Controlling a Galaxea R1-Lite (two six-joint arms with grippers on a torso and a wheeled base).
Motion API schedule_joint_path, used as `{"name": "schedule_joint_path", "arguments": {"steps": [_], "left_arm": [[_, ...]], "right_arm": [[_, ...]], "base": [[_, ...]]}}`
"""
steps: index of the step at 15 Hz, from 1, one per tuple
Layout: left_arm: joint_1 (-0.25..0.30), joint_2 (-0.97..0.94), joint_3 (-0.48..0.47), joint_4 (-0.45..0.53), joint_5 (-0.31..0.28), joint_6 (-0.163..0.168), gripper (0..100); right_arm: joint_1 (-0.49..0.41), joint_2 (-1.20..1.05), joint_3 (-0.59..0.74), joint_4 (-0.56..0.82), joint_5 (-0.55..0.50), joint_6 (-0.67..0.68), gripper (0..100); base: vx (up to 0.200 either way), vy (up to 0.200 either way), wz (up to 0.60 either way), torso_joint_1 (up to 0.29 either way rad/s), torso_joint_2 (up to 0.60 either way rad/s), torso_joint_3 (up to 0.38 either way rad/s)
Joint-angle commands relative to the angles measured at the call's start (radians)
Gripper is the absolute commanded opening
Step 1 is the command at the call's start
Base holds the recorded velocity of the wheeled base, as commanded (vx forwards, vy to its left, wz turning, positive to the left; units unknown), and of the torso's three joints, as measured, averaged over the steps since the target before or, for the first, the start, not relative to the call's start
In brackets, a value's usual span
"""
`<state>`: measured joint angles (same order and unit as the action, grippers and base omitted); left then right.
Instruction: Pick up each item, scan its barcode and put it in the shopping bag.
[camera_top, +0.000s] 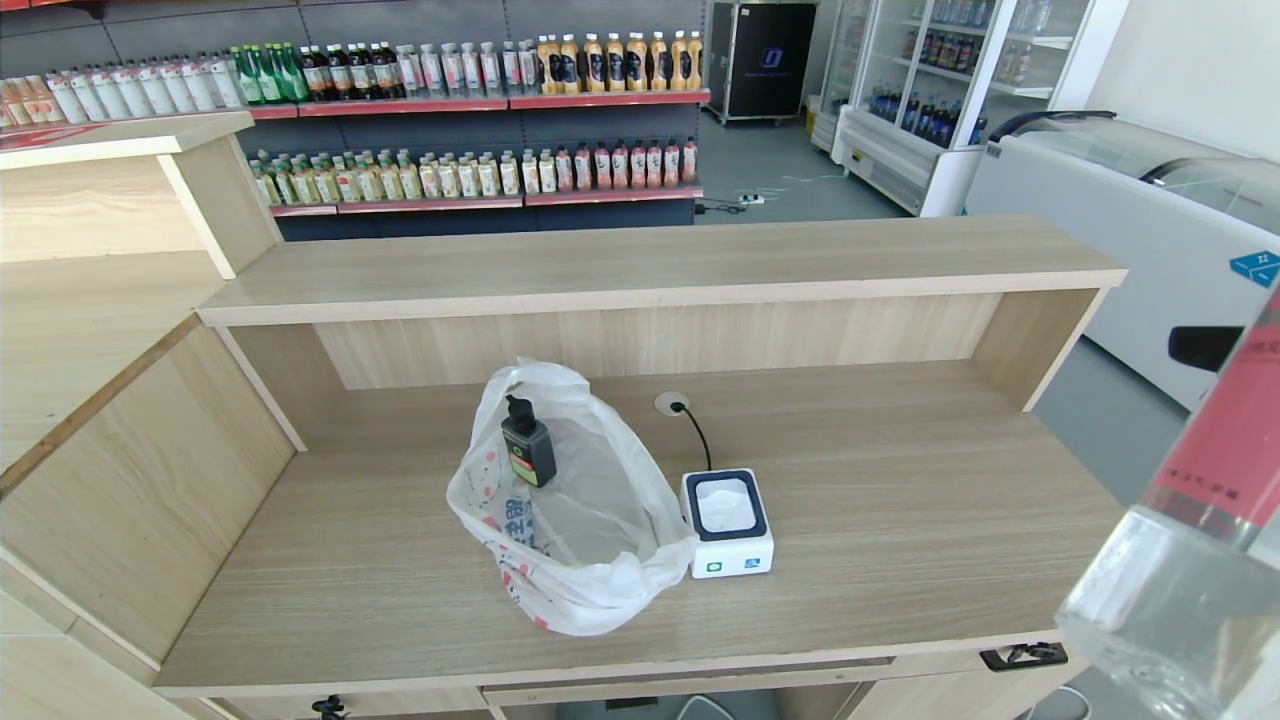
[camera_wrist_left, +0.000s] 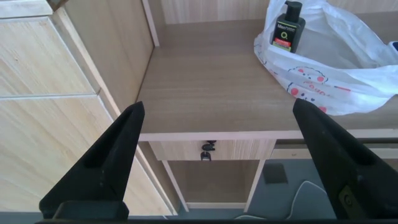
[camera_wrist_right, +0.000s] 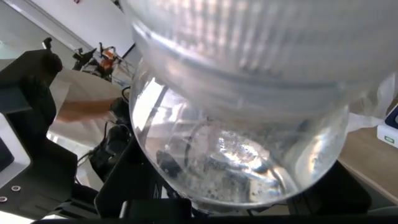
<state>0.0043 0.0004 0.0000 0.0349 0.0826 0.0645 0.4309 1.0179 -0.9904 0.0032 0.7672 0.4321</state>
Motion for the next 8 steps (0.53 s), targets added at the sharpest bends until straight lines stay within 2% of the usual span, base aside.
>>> {"name": "schedule_joint_path", "arguments": {"steps": [1,8], "left_arm": [[0.000,0.000,0.000,0.000,0.000,0.000,100],[0.000,0.000,0.000,0.000,0.000,0.000,100]], "right_arm": [[-0.001,-0.002,-0.002,-0.002,0.001,-0.001,0],[-0.001,0.001,-0.001,0.000,0.000,-0.004,0]], "base": [[0.000,0.000,0.00,0.000,0.00,0.000],[0.000,0.000,0.00,0.000,0.00,0.000]]}}
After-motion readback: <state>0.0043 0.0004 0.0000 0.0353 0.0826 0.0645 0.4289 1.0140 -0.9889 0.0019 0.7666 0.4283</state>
